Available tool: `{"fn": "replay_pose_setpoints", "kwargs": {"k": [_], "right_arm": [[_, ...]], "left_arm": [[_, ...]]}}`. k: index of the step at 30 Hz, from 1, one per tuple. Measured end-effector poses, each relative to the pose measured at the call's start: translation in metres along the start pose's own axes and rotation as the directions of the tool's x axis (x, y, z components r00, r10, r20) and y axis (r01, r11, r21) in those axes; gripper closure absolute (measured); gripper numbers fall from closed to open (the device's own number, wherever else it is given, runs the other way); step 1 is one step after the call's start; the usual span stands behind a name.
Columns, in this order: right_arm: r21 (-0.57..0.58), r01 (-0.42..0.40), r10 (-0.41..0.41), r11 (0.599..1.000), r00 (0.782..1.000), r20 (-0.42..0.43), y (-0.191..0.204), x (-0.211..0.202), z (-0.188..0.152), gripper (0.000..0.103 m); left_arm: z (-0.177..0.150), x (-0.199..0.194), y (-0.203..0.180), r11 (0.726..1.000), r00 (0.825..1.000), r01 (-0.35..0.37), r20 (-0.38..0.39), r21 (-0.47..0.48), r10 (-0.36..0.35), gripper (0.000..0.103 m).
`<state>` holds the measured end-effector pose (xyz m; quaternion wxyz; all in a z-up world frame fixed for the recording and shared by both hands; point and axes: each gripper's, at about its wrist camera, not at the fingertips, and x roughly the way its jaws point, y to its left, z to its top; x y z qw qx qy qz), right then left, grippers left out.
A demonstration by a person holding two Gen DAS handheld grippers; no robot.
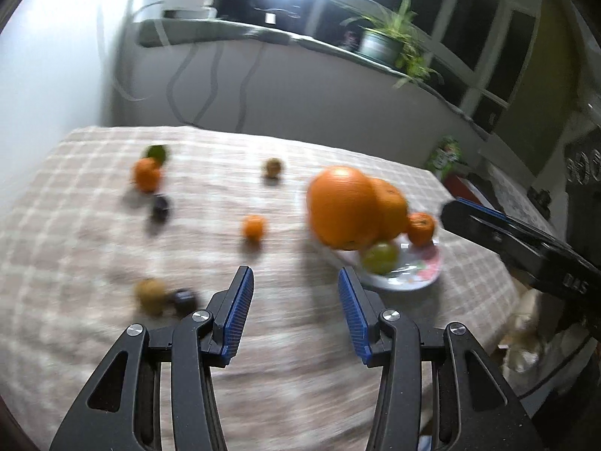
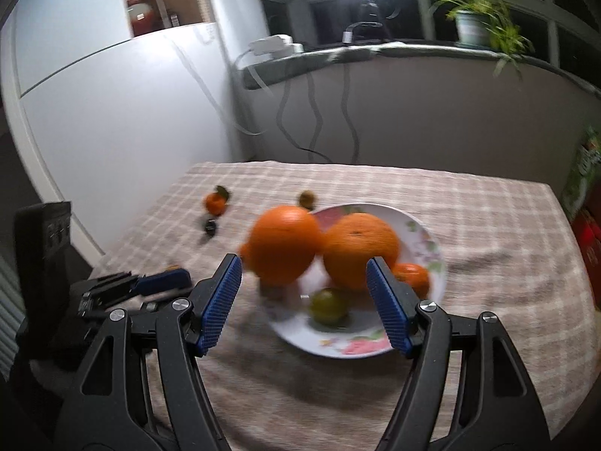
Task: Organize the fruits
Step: 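Grasp the brown kiwi with the left gripper while the right gripper grasps the dark plum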
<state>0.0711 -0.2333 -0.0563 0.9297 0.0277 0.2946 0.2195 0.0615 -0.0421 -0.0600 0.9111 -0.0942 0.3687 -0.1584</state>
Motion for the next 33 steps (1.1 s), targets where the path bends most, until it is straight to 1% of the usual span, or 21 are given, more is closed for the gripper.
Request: {"fn": "replay_pose_setpoints", "kwargs": {"k": [2,3,7,10,11,13,15,16,20,27,29,30,31,33], "right_arm": [[-0.024,-0.029,0.028,0.999,1.000,-0.011,0.012,0.006,-0.002,0.031],[-0.024,-0.029,0.028,0.999,1.000,-0.011,0.012,0.006,-0.002,0.031],[-0.083,-0.098,0.093,0.992,0.994,-0.055,0.045,0.022,-0.009,0.031],[-0.107,-0.136,0.127,0.985,0.988,-0.083,0.060,0.033,-0.013,0.032],[-0.113,-0.148,0.137,0.983,0.986,-0.094,0.065,0.038,-0.014,0.033],[-0.124,-0.168,0.153,0.978,0.981,-0.119,0.074,0.048,-0.017,0.043],[-0.131,-0.182,0.163,0.974,0.976,-0.146,0.079,0.058,-0.019,0.049],[-0.131,-0.182,0.163,0.974,0.976,-0.146,0.079,0.058,-0.019,0.052],[-0.142,-0.206,0.176,0.968,0.964,-0.201,0.088,0.082,-0.024,0.054],[-0.189,-0.228,0.178,0.955,0.952,-0.249,0.103,0.103,-0.027,0.055],[-0.199,-0.228,0.172,0.953,0.950,-0.262,0.106,0.110,-0.027,0.058],[-0.199,-0.228,0.172,0.953,0.950,-0.262,0.106,0.110,-0.027,0.062],[-0.203,-0.228,0.170,0.952,0.948,-0.268,0.107,0.113,-0.027,0.063],[-0.217,-0.227,0.161,0.949,0.945,-0.286,0.111,0.122,-0.028,0.064]], "left_arm": [[-0.002,-0.005,0.017,0.999,1.000,-0.026,0.004,-0.030,0.026,0.057],[-0.003,-0.006,0.025,0.998,0.999,-0.037,0.004,-0.045,0.037,0.057],[-0.006,-0.011,0.052,0.992,0.997,-0.079,0.001,-0.096,0.079,0.058],[-0.008,-0.011,0.067,0.988,0.996,-0.089,-0.005,-0.127,0.089,0.063],[-0.009,-0.011,0.071,0.987,0.996,-0.089,-0.008,-0.134,0.089,0.064],[-0.009,-0.007,0.077,0.986,0.997,-0.083,-0.019,-0.143,0.081,0.066],[-0.010,-0.004,0.081,0.985,0.998,-0.067,-0.030,-0.156,0.063,0.067],[-0.010,-0.003,0.082,0.985,0.998,-0.060,-0.035,-0.161,0.055,0.067],[-0.010,0.004,0.087,0.983,0.998,-0.045,-0.049,-0.180,0.036,0.067],[-0.006,0.013,0.090,0.982,0.998,-0.033,-0.065,-0.188,0.021,0.067],[-0.006,0.015,0.091,0.981,0.997,-0.031,-0.073,-0.190,0.017,0.067],[-0.006,0.017,0.092,0.982,0.997,-0.029,-0.078,-0.189,0.014,0.067],[-0.006,0.018,0.092,0.982,0.997,-0.026,-0.082,-0.187,0.011,0.067],[-0.006,0.020,0.093,0.982,0.996,-0.020,-0.084,-0.189,0.004,0.067]]}}
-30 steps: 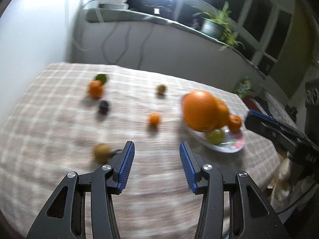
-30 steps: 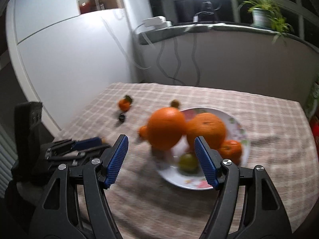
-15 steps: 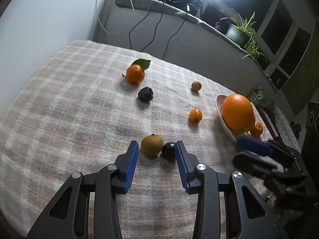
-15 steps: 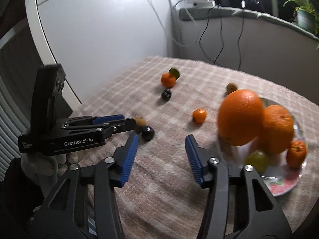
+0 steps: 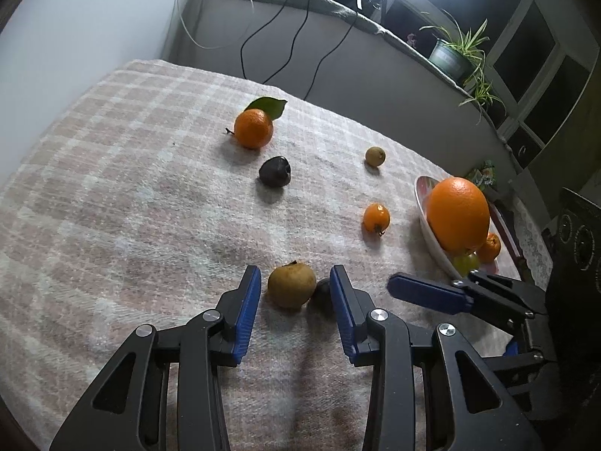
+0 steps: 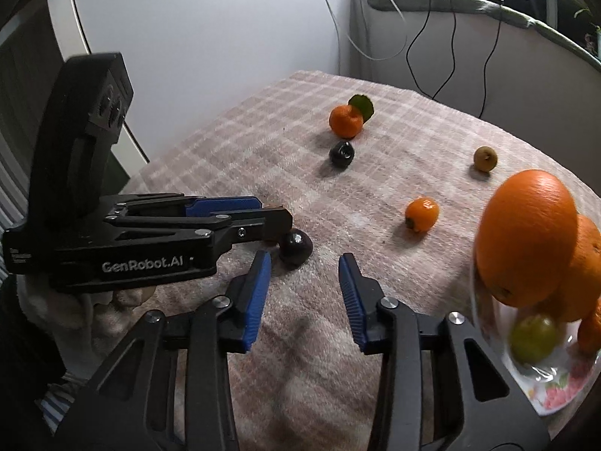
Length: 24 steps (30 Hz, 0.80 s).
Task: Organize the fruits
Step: 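Grasp the brown kiwi with the left gripper while the right gripper grasps the dark plum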
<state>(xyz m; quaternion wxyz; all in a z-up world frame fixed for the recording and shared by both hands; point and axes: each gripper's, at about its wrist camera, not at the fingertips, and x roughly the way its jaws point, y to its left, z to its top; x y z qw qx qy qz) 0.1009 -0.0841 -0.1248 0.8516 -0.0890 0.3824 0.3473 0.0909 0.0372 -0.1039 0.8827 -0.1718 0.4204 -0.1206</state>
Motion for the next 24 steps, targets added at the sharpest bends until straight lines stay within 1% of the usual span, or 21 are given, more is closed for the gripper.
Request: {"fn": "replay_pose_setpoints", "kwargs": {"k": [1,5,7,17,19,21,24], "right_arm": [[-0.005,-0.001,0.001,1.000,1.000,-0.005,0.001,0.002,0.001,0.064],[-0.019,0.003,-0.003,1.000,1.000,-0.015,0.004,0.008,0.003,0.064],[-0.022,0.004,-0.005,1.000,1.000,-0.019,0.005,0.011,0.005,0.064],[-0.044,0.002,-0.004,0.999,0.999,-0.038,0.010,0.025,0.013,0.064],[-0.049,0.005,-0.008,0.999,0.999,-0.053,0.011,0.030,0.013,0.073],[-0.046,0.009,-0.012,0.999,0.998,-0.055,0.010,0.032,0.012,0.074],[-0.055,0.016,-0.019,0.998,0.998,-0.054,0.011,0.031,0.011,0.079]], "left_arm": [[0.000,0.000,0.001,1.000,1.000,0.001,-0.001,-0.002,-0.001,0.068],[0.002,-0.001,0.004,1.000,1.000,-0.011,0.003,0.003,0.011,0.077],[0.002,-0.002,0.005,1.000,1.000,-0.015,0.003,0.005,0.015,0.079],[0.003,-0.005,0.010,1.000,1.000,-0.023,0.007,0.009,0.023,0.079],[0.002,-0.004,0.008,1.000,1.000,-0.020,-0.003,0.019,0.020,0.079],[0.000,-0.001,0.005,0.999,1.000,-0.021,-0.012,0.024,0.022,0.077],[0.000,-0.001,0.005,0.999,1.000,-0.022,-0.010,0.023,0.022,0.077]]}}
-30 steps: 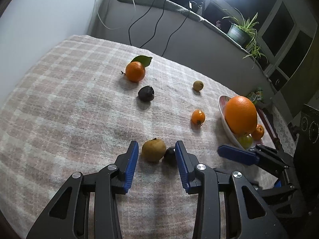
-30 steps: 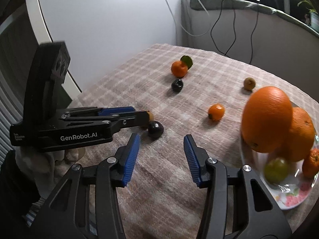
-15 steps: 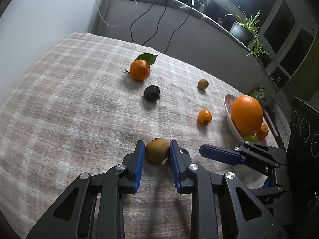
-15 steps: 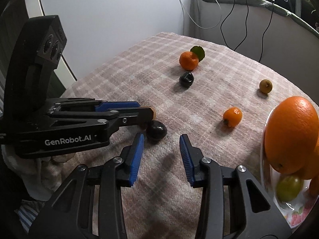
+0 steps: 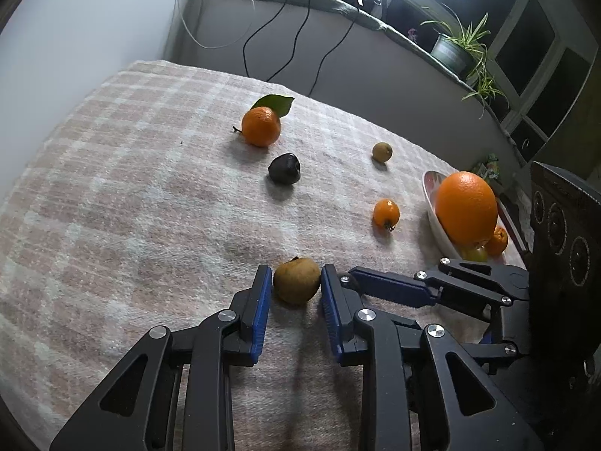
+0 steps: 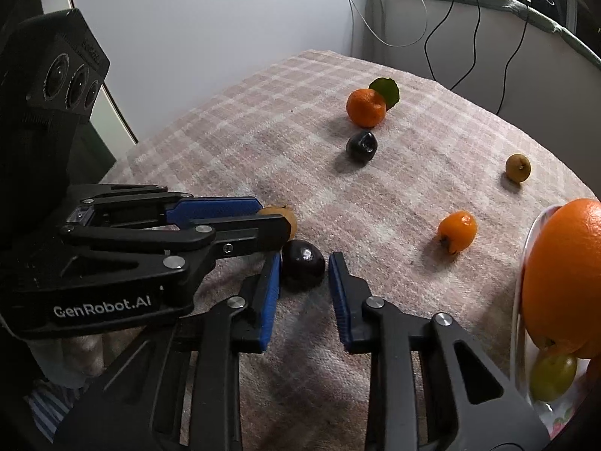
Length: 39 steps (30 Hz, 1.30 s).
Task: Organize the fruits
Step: 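Grasp the brown kiwi with the left gripper while the right gripper grasps the dark plum, then carry the kiwi and plum onto the plate with both grippers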
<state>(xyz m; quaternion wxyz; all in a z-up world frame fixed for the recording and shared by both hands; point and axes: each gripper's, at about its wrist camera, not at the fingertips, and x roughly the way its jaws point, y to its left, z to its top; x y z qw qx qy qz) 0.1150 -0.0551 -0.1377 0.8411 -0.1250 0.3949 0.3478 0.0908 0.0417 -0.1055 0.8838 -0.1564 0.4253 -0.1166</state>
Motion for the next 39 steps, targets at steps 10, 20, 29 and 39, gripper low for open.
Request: {"fn": "replay_pose_setpoints", "kwargs": {"k": [10,20,29,39], "right_arm": [[0.044,-0.007,0.005,0.999,0.999,0.034,-0.007,-0.015,-0.005,0.079],[0.106,-0.003,-0.009,0.994,0.994,0.108,-0.019,-0.060,-0.027,0.079],[0.207,0.058,-0.090,0.977,0.985,0.147,-0.053,-0.104,-0.059,0.079],[0.293,0.164,-0.219,0.942,0.962,0.165,-0.086,-0.137,-0.081,0.079]], "left_arm": [[-0.003,-0.004,-0.002,1.000,1.000,-0.011,0.011,0.009,0.011,0.079],[-0.003,-0.022,-0.018,1.000,0.998,0.024,0.050,0.017,-0.025,0.079],[-0.008,-0.018,-0.066,0.991,0.994,0.100,0.036,0.092,-0.104,0.079],[-0.010,-0.006,-0.119,0.970,0.986,0.163,0.003,0.178,-0.166,0.079]]}}
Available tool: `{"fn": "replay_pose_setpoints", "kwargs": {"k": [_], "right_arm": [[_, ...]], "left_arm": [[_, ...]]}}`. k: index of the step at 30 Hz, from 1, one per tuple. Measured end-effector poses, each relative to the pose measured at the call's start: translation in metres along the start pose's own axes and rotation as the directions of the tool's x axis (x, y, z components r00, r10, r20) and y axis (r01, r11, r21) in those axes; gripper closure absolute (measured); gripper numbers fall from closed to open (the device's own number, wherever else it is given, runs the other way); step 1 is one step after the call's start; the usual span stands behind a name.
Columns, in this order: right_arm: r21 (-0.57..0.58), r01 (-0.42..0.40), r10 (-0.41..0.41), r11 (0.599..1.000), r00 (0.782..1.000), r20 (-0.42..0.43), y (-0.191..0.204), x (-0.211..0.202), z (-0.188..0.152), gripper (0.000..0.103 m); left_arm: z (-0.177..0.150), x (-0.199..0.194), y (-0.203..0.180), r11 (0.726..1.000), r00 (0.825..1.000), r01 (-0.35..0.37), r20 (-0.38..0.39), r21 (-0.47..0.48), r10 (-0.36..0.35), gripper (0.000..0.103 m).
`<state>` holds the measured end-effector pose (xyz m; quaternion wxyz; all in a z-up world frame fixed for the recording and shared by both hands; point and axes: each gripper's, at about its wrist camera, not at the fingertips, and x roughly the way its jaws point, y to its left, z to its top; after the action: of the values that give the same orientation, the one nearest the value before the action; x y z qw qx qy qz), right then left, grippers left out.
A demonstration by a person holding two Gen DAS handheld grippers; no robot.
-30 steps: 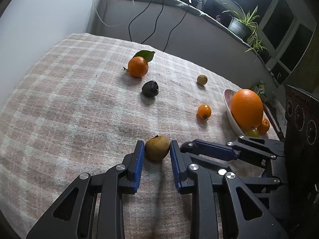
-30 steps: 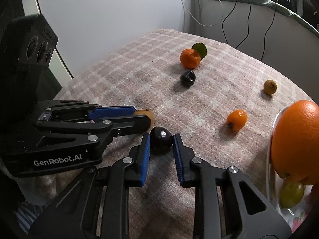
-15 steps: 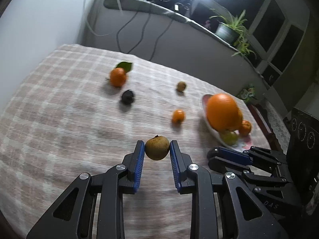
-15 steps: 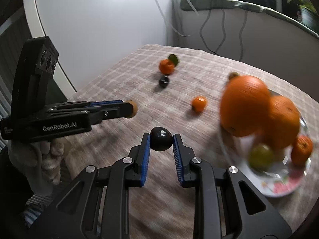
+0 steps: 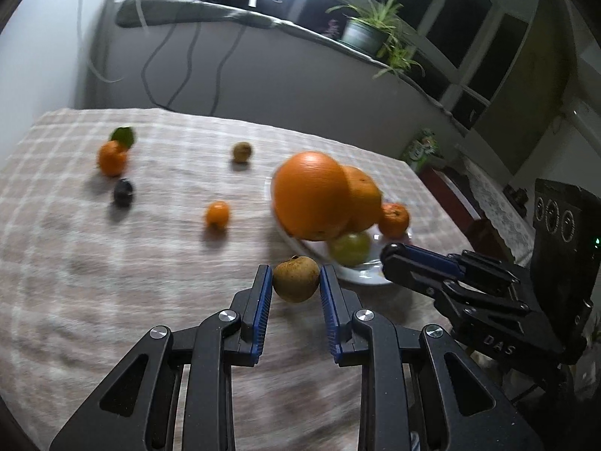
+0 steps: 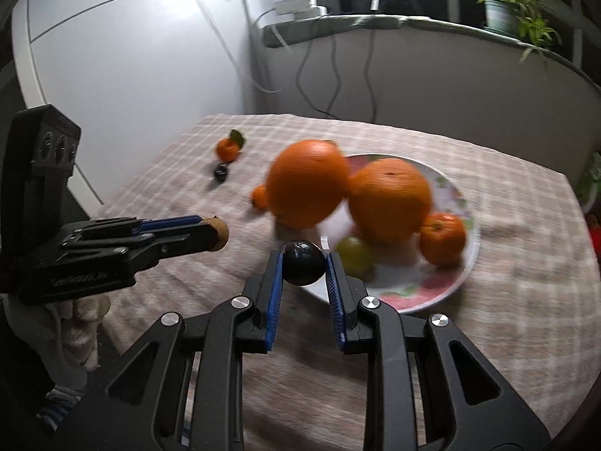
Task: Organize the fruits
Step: 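Carry the kiwi and plum onto the plate with both grippers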
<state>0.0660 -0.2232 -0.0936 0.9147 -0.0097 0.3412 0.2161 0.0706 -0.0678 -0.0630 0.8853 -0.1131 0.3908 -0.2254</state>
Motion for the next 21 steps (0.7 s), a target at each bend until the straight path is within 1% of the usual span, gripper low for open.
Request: {"fn": "replay_pose_setpoints", "kwargs": {"k": [6,11,21], "right_arm": [[0.029,0.052,-0.052,0.998,0.999,0.003,-0.020,-0.002,-0.002,0.079],[0.048,0.077,-0.077,0.996,0.997,-0.002,-0.034,-0.003,-0.004,0.079],[0.063,0.083,-0.082,0.995,0.997,-0.014,-0.045,0.000,-0.006,0.079]], "left_arm": [[0.003,0.013,-0.023,0.999,1.000,0.024,-0.013,0.038,-0.024,0.079],[0.006,0.025,-0.039,0.997,0.999,0.033,-0.022,0.068,-0.032,0.079],[0.010,0.044,-0.056,0.994,0.999,0.027,-0.036,0.106,-0.023,0.079]]}}
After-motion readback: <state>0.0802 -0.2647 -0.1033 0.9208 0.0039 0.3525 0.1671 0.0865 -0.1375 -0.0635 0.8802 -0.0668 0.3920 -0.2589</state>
